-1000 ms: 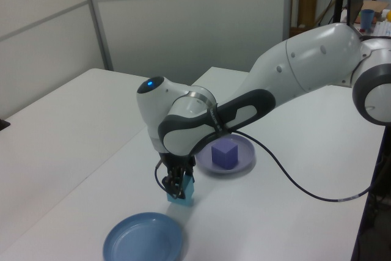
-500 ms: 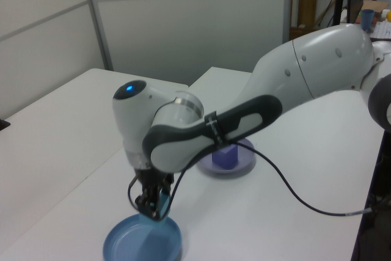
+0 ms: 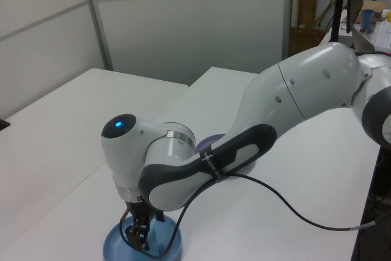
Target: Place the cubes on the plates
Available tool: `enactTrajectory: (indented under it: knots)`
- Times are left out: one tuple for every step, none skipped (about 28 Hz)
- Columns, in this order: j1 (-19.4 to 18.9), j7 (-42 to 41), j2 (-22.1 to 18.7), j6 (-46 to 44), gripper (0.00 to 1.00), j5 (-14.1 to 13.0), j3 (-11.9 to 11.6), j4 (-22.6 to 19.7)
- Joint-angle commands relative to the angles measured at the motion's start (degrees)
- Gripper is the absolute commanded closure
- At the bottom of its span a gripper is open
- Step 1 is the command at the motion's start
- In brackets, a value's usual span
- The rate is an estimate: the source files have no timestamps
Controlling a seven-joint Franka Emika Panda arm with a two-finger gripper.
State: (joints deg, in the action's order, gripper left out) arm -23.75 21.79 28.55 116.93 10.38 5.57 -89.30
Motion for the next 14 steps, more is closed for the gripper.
enactTrajectory:
  knots:
    - [-0.6,1.6,-4.0,0.3,0.0,0.9,-1.4,-0.3]
    - [-0.4,2.1,-5.5,0.2,0.0,0.9,-1.4,-0.2]
    - [-0.2,2.7,-7.1,-0.1,0.0,0.9,-1.6,-0.2]
    - [0.5,3.3,-8.8,-1.0,0.0,0.8,-2.0,-0.2]
    - [1.5,3.3,-10.4,-2.3,0.0,0.6,-2.1,-0.2]
    - [3.5,3.0,-13.1,-5.4,0.0,0.0,-2.1,0.4]
    - [4.4,2.5,-14.2,-7.0,0.0,-0.5,-2.1,0.6]
    - [5.3,1.6,-15.2,-8.5,0.0,-1.1,-2.2,0.9]
    - [6.0,0.3,-16.1,-10.0,0.0,-1.4,-2.2,1.1]
    - [6.9,-1.5,-16.9,-11.4,0.0,-1.6,-2.3,1.1]
    - [8.4,-4.9,-17.8,-14.3,0.0,-1.7,-2.3,1.8]
    - [9.1,-6.0,-18.0,-16.0,0.0,-1.7,-2.3,2.3]
    - [9.7,-7.0,-18.1,-17.9,0.0,-1.7,-2.3,2.7]
    - [10.2,-7.8,-18.1,-19.6,0.0,-1.7,-2.3,3.1]
